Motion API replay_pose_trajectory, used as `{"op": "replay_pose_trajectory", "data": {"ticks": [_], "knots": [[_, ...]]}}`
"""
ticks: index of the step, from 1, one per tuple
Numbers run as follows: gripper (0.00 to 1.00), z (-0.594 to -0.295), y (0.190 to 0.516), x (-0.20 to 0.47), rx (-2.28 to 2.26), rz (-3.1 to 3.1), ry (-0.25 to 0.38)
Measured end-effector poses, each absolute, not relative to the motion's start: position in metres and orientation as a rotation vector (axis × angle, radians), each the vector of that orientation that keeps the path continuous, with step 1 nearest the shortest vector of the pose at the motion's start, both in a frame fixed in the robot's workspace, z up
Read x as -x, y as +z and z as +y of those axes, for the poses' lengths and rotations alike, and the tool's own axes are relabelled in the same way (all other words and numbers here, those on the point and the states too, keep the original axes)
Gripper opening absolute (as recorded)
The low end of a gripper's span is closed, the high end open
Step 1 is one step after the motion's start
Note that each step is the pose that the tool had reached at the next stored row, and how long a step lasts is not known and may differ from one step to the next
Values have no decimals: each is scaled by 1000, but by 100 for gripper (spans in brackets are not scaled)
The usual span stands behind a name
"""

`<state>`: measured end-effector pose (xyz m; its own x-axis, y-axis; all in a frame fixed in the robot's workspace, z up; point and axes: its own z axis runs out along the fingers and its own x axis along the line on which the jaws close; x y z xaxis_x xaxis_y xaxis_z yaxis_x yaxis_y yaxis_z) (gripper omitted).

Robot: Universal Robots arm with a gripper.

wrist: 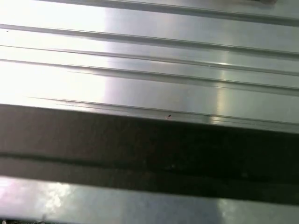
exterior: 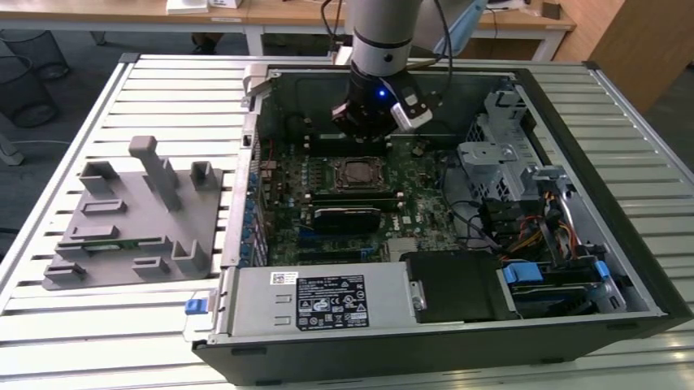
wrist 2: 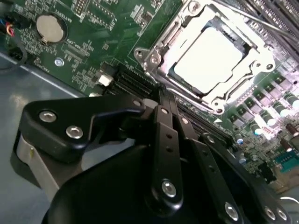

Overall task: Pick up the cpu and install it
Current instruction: 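Install the first cpu locking lever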

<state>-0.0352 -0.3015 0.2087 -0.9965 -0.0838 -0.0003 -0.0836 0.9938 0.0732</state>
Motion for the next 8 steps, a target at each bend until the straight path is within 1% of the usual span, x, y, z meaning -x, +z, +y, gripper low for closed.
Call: {"op": "replay_pose_trajectory", "data": {"ticks": [8], "knots": [[11, -304, 209, 35, -131, -3134, -115]]}}
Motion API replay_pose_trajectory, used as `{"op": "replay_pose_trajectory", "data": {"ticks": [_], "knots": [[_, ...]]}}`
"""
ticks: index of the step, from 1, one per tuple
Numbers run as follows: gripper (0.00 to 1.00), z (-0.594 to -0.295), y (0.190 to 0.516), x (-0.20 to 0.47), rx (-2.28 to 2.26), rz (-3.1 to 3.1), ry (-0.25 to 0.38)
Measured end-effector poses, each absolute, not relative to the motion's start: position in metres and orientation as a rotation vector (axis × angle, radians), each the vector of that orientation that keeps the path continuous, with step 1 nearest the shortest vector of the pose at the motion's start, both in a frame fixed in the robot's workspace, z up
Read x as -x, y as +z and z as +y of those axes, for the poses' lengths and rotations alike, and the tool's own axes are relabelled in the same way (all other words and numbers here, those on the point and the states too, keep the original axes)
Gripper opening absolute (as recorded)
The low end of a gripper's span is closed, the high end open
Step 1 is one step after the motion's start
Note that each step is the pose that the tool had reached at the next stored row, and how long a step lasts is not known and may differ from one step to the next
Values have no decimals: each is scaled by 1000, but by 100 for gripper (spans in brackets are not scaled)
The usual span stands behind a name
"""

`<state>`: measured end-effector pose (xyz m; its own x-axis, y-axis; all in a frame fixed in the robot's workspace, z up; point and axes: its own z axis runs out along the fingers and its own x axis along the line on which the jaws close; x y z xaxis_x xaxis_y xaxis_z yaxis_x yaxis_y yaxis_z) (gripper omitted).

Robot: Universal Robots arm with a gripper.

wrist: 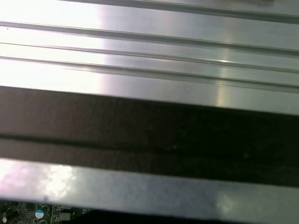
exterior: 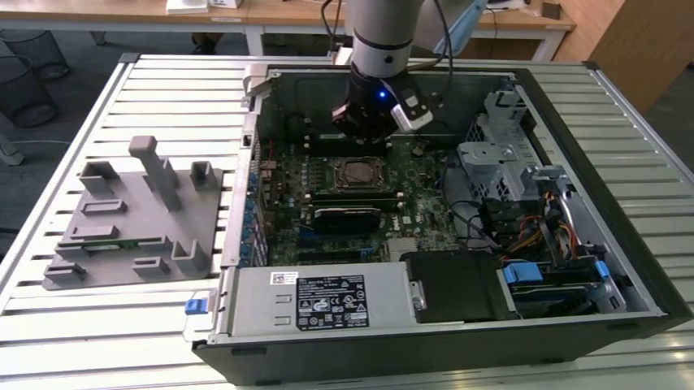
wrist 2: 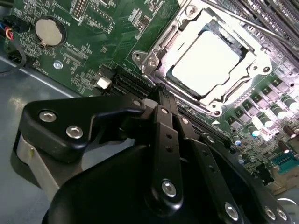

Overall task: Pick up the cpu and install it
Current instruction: 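Install the first cpu locking lever, then install the second cpu locking lever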

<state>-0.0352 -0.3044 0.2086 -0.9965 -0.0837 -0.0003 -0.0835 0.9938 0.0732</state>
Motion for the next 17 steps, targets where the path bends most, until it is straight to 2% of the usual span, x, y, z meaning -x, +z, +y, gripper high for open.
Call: {"op": "replay_pose_trajectory", "data": {"ticks": [17], "knots": [[11, -314, 208, 35, -131, -3134, -115]]}}
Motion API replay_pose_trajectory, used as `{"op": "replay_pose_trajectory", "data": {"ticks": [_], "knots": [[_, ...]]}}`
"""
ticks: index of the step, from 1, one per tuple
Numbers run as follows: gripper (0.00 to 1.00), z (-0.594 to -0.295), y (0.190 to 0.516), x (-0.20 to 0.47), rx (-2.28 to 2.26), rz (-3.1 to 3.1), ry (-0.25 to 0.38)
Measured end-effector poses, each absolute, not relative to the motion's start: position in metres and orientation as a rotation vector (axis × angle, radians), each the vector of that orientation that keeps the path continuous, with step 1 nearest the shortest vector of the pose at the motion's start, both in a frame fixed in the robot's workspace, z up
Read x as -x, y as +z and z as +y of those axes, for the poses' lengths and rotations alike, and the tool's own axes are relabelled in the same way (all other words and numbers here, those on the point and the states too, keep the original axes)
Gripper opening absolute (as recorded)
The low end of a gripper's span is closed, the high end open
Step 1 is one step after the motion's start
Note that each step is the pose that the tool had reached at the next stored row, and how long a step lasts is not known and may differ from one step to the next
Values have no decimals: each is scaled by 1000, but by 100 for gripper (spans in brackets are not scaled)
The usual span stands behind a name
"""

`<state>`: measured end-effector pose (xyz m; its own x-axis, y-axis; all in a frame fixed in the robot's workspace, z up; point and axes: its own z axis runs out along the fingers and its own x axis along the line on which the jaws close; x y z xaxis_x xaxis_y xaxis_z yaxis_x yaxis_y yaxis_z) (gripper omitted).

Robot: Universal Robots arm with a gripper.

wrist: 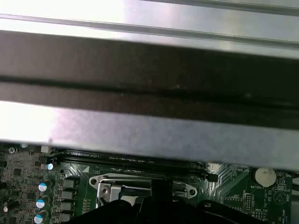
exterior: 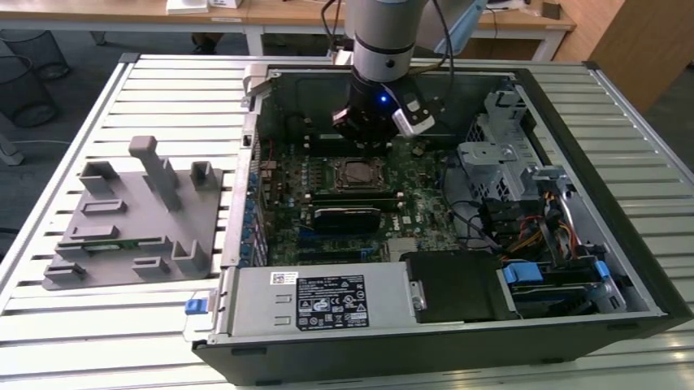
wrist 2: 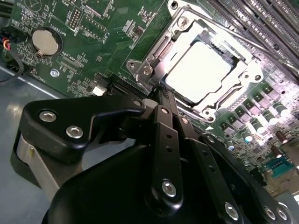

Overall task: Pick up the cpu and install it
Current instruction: 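Install the second cpu locking lever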

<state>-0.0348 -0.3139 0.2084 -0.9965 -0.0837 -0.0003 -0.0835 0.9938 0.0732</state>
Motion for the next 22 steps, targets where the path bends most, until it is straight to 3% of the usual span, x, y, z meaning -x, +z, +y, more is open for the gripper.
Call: {"op": "replay_pose_trajectory", "data": {"ticks": [22], "knots": [[11, -322, 218, 35, -131, -3134, -115]]}}
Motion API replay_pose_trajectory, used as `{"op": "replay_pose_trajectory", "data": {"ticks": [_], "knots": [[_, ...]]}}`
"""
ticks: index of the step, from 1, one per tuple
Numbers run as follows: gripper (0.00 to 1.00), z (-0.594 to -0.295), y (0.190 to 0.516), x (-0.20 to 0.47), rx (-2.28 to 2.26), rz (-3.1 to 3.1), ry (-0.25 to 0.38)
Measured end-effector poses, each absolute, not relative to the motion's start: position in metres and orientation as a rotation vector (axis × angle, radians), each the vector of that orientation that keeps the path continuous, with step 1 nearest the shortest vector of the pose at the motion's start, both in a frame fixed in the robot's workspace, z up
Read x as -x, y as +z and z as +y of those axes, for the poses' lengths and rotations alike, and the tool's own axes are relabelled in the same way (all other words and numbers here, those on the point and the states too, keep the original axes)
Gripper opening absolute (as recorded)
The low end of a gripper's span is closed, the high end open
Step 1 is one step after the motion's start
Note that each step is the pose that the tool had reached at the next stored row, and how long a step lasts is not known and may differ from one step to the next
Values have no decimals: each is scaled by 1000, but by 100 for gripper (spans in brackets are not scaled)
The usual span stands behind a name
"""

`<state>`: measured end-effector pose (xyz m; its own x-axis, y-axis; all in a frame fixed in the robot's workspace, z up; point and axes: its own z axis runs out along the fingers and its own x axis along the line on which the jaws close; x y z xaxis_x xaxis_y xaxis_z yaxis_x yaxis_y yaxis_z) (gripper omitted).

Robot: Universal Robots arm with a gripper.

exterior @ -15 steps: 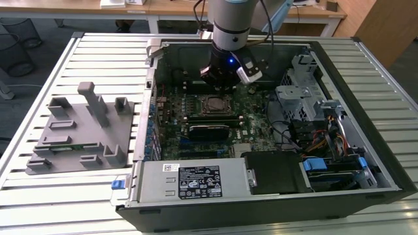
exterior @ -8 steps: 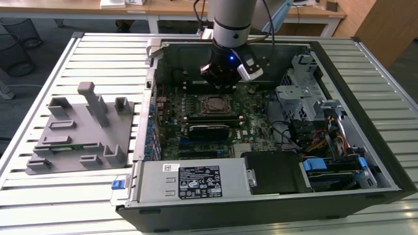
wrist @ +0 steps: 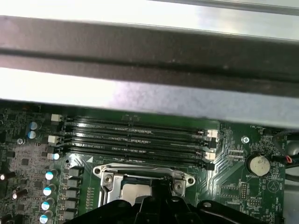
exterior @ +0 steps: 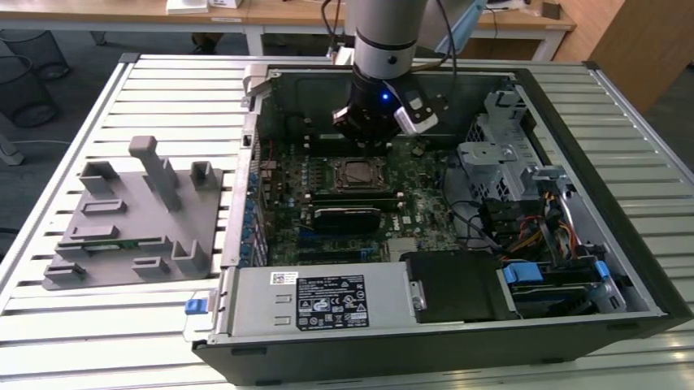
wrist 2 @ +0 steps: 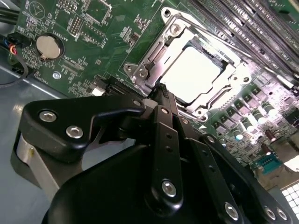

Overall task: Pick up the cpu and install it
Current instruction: 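Install the second cpu locking lever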

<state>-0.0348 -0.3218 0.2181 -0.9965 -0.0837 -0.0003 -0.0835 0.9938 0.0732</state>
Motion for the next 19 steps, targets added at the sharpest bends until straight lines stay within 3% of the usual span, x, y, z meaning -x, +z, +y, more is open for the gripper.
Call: {"op": "replay_pose_trajectory", "data": {"ticks": [19], "knots": [[11, -332, 223, 35, -131, -3134, -115]]}}
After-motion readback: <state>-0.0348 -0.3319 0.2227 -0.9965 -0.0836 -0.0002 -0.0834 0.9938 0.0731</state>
